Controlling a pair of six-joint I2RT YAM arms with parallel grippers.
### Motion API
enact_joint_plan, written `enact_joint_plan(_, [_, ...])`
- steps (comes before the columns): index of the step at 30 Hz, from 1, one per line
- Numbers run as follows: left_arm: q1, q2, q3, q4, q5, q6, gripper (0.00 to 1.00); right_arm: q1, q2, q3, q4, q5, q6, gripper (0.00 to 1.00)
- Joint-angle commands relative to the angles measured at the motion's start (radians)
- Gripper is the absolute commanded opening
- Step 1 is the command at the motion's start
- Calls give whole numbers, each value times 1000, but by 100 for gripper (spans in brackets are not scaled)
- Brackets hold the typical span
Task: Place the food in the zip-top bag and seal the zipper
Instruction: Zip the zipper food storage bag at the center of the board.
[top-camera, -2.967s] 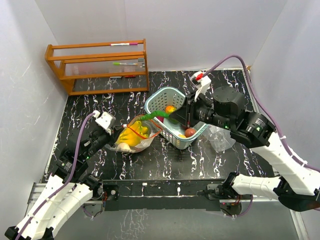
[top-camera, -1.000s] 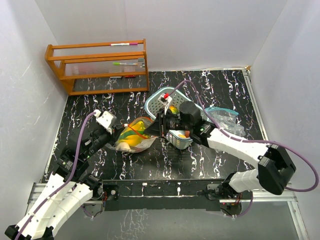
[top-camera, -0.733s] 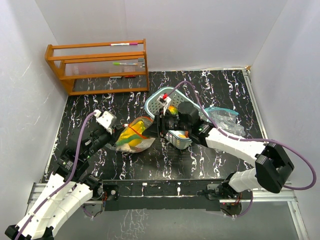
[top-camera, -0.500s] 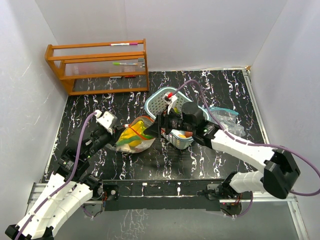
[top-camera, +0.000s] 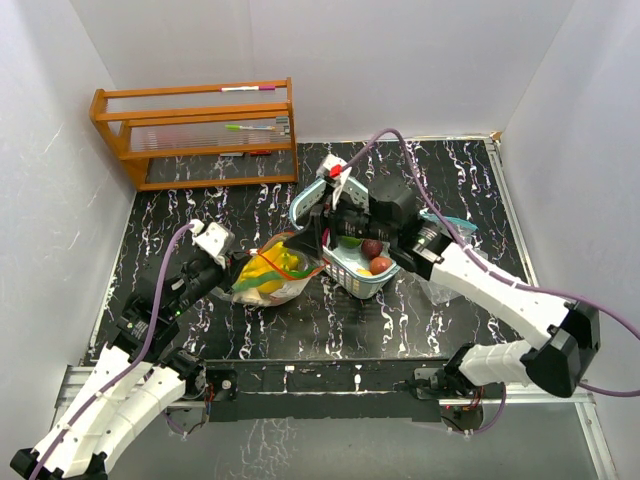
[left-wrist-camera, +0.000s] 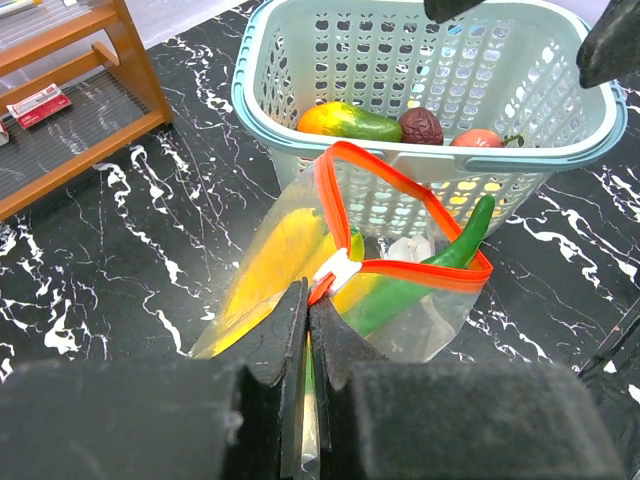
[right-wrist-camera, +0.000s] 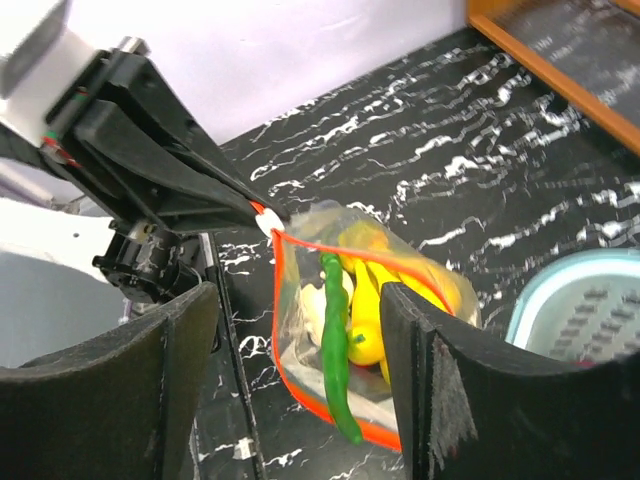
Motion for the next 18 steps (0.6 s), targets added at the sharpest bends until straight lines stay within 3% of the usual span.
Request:
enact_joint_plan(1, [-6,15,53,1,9,-11,0,13,75,137,-14,-191,-183,64])
enact_joint_plan(10, [-5,56,133,-58,3,-6,0,21,227,271,-93,-269,-387,61])
enact_joint_plan(18, [-6,70,144,-58,2,0,0,35,256,251,18,-346,-431,62])
